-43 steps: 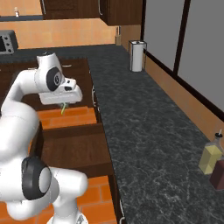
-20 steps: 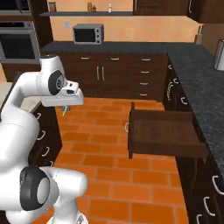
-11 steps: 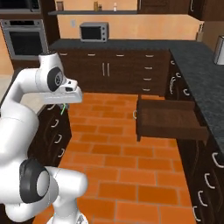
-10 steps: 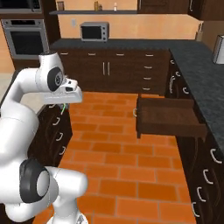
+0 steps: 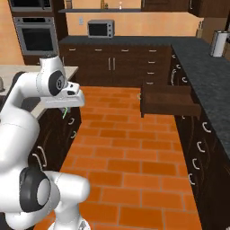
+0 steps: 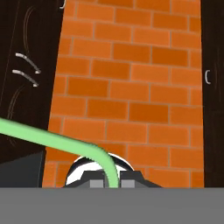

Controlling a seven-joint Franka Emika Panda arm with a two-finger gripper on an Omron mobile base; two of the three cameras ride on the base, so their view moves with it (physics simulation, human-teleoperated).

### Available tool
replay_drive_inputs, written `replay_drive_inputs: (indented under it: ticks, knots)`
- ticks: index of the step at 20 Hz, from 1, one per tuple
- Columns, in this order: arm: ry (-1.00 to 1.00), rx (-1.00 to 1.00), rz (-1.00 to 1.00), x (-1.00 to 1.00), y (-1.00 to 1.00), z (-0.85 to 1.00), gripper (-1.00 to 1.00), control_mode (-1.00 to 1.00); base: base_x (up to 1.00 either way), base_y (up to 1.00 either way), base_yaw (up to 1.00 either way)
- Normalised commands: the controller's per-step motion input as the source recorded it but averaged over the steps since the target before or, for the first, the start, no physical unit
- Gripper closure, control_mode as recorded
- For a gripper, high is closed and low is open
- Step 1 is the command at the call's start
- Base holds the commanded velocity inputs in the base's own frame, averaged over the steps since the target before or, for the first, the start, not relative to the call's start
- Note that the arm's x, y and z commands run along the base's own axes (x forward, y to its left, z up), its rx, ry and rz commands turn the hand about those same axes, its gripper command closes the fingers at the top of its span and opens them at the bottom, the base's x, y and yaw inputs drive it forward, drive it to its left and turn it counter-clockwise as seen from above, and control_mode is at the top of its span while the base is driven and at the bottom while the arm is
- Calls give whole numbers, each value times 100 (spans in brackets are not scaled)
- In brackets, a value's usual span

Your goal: Take a straw from the drawer in front and place it inside the glass cup on the dining counter.

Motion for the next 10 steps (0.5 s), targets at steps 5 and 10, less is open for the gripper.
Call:
replay_drive_inputs:
  ticks: [5,10]
  knots:
    - [0,0,0,0,0,0,100,100,-99,0,0]
    - [0,0,0,0,0,0,100,100,-96,5,0]
